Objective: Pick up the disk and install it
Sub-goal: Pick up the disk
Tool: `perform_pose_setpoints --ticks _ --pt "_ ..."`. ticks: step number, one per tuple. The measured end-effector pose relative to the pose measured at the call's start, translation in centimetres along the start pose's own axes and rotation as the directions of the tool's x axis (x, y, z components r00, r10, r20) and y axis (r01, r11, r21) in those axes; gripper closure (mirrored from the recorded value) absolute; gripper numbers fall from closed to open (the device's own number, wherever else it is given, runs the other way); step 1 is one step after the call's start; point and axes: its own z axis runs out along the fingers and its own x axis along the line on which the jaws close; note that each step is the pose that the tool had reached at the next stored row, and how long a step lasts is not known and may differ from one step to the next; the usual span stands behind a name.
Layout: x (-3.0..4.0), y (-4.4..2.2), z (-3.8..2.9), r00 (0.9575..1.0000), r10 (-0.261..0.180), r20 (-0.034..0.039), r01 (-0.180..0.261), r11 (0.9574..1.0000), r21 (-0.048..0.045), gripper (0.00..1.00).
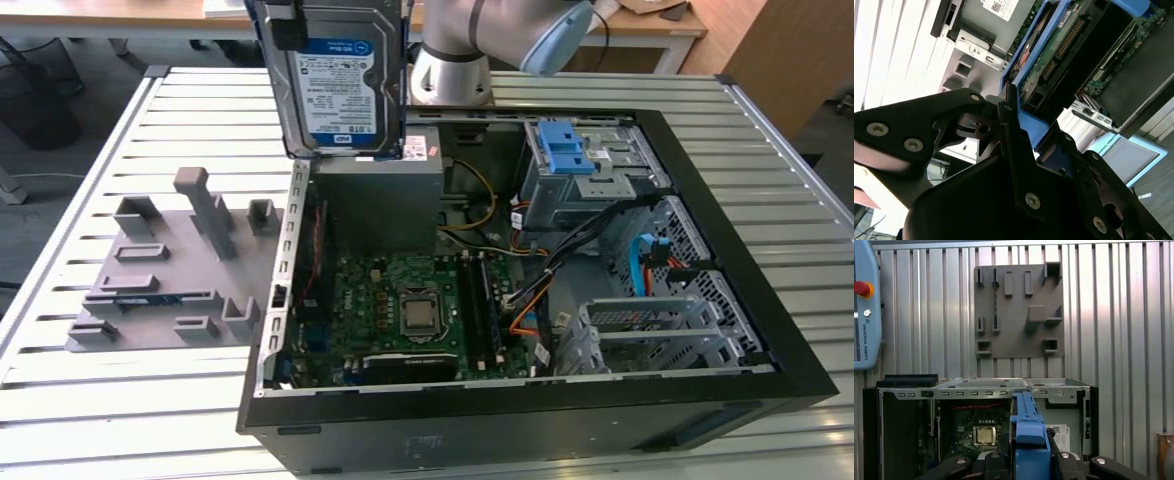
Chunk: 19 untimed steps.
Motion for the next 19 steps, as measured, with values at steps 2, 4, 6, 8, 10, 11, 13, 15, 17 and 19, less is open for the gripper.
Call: perform_pose_setpoints --ticks 2,4,6,8,10,11,13,15,17,19 --pt "0.05 -0.32 0.0 1.0 0.0 0.0 0.0 1.0 -0.0001 0.64" --pt "0.11 -0.66 0.0 1.0 0.0 0.0 0.0 1.0 -0.0004 0.64" --pt "0.16 -1.04 0.0 1.0 0.0 0.0 0.0 1.0 -0.0008 0.64" --pt "0.19 -1.4 0.0 1.0 0.0 0.0 0.0 1.0 -0.0011 0.64" --pt "0.2 -1.54 -0.01 1.0 0.0 -0.0002 0.0 1.0 -0.0013 0.64" --pt "0.2 -1.54 0.0 1.0 0.0 -0.0001 0.0 1.0 -0.0013 0.64" --pt "0.19 -1.55 0.0 1.0 0.0 0.0001 0.0 1.0 -0.0012 0.64" --pt "0.2 -1.55 0.0 1.0 0.0 0.0 0.0 1.0 -0.0012 0.64" --pt "0.19 -1.58 0.0 1.0 0.0 0.001 0.0 1.0 -0.0013 0.64" --pt "0.2 -1.58 0.0 1.0 0.0 0.0073 0.0 1.0 -0.0015 0.64"
